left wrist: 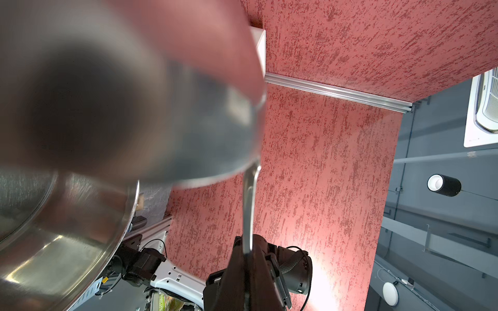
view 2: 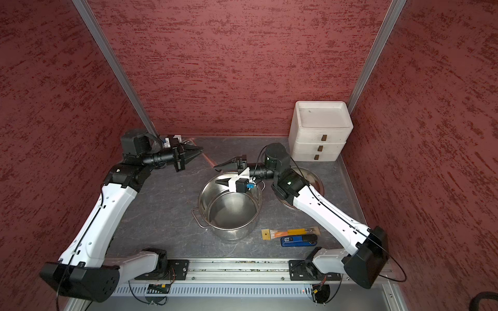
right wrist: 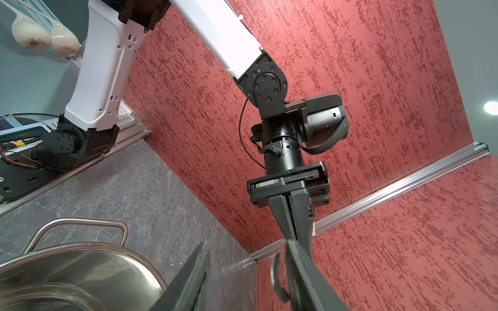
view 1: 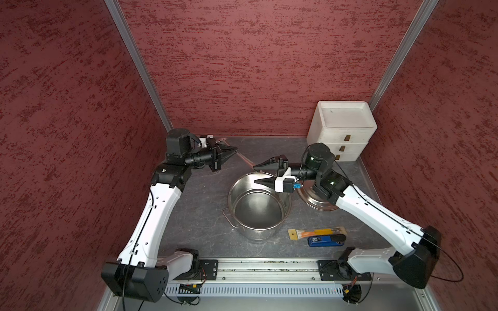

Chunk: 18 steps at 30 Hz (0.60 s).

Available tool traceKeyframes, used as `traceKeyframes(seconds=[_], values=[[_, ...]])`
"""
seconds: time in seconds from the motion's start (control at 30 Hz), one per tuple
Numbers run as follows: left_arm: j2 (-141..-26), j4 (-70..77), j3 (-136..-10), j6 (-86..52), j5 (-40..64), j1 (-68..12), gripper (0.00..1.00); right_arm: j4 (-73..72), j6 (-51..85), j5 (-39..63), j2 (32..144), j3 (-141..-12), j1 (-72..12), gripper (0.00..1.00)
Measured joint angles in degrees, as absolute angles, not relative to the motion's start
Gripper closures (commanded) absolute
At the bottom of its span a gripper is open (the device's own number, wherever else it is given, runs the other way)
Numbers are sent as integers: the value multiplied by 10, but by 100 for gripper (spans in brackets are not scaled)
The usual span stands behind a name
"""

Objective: Stir the soup with a spoon
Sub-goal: Adjust the spoon.

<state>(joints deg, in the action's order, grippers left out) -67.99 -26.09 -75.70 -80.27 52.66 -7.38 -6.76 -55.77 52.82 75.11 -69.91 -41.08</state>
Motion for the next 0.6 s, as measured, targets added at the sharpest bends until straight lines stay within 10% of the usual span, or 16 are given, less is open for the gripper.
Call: traceKeyframes(seconds=[0.37, 0.6], values=[[-679, -250, -742, -816, 529, -87, 100, -109, -541, 493, 764, -711, -415, 69], [-677, -241, -736, -840, 527, -94, 100, -131, -532, 483, 768, -719, -416, 100]])
